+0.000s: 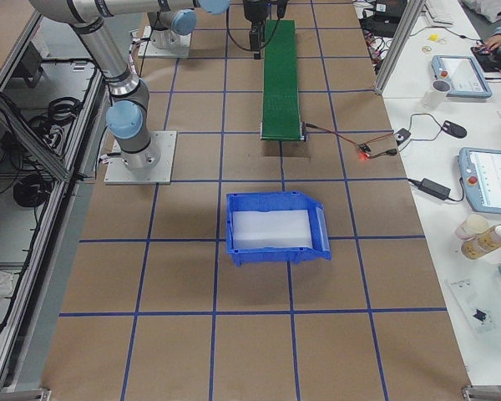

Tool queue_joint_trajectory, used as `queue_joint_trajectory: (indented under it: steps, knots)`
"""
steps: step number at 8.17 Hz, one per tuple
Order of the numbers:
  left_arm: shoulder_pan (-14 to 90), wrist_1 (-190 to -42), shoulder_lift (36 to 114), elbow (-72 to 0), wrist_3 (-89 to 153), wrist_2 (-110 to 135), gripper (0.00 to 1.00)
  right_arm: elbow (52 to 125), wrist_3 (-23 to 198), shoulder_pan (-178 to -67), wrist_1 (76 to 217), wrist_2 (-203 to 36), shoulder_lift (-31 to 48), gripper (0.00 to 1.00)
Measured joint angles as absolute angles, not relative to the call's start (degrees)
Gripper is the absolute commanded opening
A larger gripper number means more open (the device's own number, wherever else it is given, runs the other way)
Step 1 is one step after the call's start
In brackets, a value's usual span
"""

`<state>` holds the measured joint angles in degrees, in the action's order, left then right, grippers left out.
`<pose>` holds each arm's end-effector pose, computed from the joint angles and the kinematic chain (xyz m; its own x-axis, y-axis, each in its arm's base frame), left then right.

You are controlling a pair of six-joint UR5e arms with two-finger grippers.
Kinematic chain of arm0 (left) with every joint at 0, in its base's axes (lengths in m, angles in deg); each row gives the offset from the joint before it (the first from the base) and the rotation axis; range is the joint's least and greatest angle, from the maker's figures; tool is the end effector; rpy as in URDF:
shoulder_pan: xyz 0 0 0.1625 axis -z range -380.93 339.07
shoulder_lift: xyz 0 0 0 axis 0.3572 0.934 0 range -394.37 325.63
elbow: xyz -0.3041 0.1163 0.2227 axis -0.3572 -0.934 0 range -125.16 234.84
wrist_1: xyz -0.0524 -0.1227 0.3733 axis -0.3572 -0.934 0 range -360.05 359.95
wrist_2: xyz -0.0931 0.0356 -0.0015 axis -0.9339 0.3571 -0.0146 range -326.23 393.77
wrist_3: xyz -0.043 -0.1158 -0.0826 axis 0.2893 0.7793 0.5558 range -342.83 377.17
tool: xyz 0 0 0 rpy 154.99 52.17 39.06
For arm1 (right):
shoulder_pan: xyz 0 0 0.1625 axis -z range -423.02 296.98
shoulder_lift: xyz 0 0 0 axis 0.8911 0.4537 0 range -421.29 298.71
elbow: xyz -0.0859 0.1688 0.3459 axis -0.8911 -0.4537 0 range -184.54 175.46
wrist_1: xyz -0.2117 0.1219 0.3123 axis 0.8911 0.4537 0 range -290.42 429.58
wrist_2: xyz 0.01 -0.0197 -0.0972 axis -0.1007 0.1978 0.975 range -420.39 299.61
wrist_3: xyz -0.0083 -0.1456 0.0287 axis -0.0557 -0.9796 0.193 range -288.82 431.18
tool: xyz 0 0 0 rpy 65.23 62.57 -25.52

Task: Move capacitor from left to right
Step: 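Close the left gripper on the brown capacitor and lift it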

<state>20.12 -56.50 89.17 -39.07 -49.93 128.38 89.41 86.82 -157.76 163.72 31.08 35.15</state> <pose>0.3756 -0.4880 0.1097 -0.9494 0.3125 0.0315 0.3141 0.9441 0.1003 0.1659 -0.4327 0.4346 -0.9818 0.1901 -0.0066 0.1895 0.9748 -0.1180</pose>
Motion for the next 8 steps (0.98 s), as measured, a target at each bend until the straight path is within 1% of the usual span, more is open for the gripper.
queue_joint_trajectory:
  steps: [2, 4, 6, 8]
  knots:
    - [20.1, -56.1, 89.0, -38.9, -50.1, 128.5, 0.00, 89.4, 86.8, -157.8, 163.7, 31.1, 35.1, 1.00]
    - [20.4, -56.7, 87.2, -38.8, -50.2, 128.2, 0.00, 89.4, 86.8, -157.8, 163.7, 31.1, 35.2, 1.00]
    - [21.2, -60.3, 83.0, -38.7, -49.3, 126.5, 0.00, 89.4, 86.8, -157.8, 163.7, 31.1, 35.1, 1.00]
    - [26.1, -62.6, 77.3, -38.7, -43.7, 125.4, 0.00, 89.4, 86.8, -157.8, 163.7, 31.1, 35.2, 1.00]
